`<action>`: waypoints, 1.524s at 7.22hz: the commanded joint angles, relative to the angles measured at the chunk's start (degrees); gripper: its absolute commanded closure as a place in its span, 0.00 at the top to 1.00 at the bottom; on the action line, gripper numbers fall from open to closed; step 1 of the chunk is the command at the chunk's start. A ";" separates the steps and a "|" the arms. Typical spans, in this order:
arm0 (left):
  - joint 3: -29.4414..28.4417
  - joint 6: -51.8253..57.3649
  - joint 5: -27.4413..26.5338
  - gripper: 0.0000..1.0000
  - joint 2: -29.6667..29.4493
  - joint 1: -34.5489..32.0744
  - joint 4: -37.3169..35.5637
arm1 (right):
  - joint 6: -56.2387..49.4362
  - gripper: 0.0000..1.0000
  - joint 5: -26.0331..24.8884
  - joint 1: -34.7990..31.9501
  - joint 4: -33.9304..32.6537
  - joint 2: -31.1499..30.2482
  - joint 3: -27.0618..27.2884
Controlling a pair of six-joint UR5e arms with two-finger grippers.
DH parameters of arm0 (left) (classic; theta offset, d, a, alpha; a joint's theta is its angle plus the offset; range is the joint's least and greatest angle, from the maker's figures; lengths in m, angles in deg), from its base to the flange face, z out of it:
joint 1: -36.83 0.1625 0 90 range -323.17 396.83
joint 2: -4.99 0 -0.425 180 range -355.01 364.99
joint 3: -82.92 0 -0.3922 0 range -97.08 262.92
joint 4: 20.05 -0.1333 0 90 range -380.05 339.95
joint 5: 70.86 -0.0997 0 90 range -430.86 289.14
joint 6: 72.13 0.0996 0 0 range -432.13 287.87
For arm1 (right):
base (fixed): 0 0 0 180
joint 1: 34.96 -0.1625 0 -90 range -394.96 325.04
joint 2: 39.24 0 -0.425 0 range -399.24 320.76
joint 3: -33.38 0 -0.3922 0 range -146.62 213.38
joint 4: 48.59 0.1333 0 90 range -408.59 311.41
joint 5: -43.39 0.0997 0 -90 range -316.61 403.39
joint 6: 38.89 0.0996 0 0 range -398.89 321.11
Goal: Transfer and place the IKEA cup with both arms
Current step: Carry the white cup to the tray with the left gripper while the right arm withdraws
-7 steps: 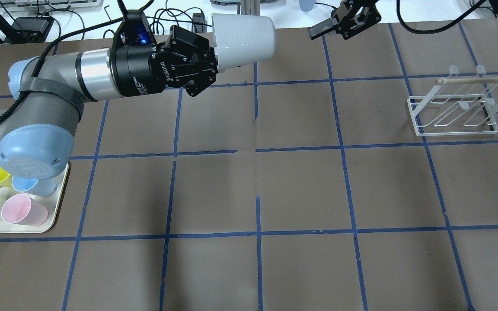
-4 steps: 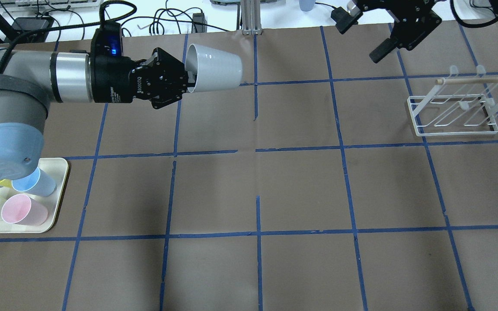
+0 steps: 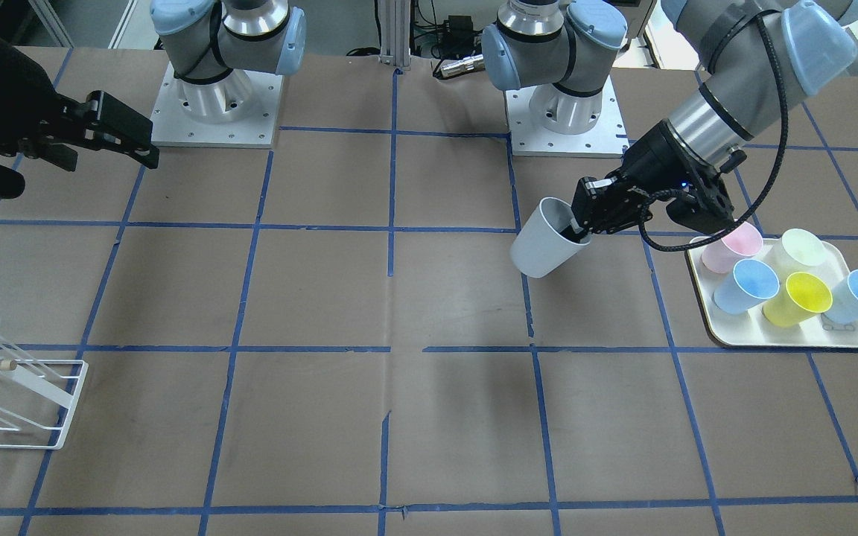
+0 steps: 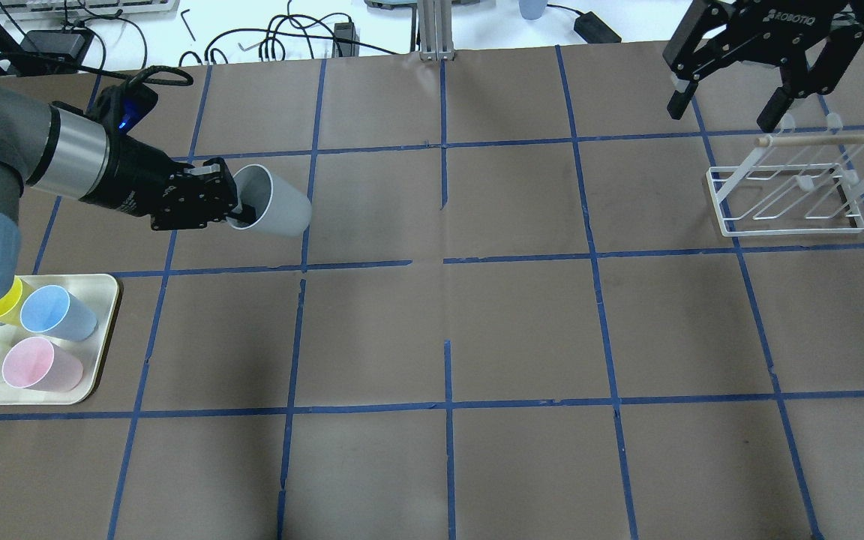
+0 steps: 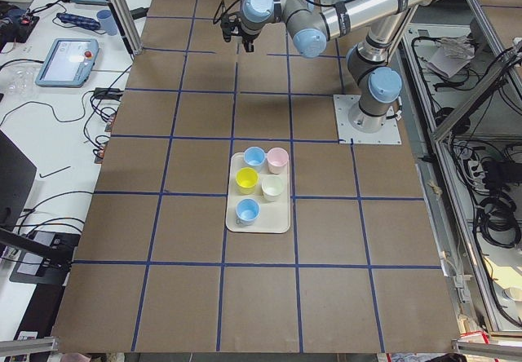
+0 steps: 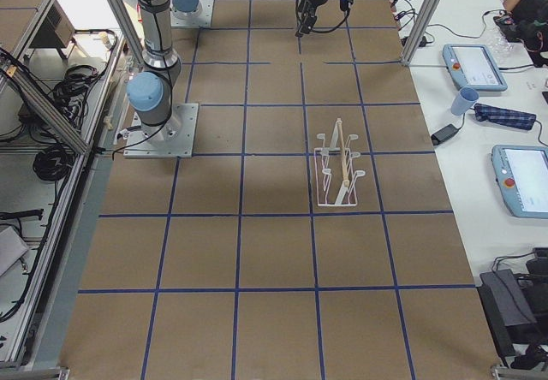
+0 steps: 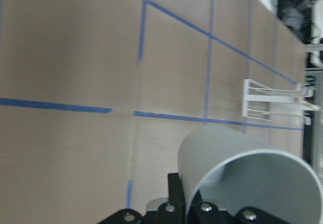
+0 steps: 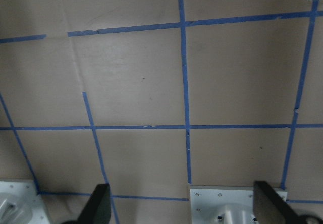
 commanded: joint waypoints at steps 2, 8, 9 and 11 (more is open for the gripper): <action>-0.82 13.96 -17.43 0.00 -0.42 8.56 6.28 | 8.49 0.99 -5.95 -5.91 -17.32 -6.27 13.47; -8.20 57.55 -26.87 0.00 -5.06 35.54 8.25 | 8.25 1.00 -3.94 -6.70 -31.61 -11.67 21.53; -11.17 62.75 -26.96 0.00 -7.77 38.54 7.81 | 8.07 1.00 -3.93 -6.79 -31.43 -11.23 21.17; -18.20 73.21 -26.88 0.00 -15.49 44.00 7.72 | 7.98 1.00 -3.93 -6.79 -31.26 -11.14 21.16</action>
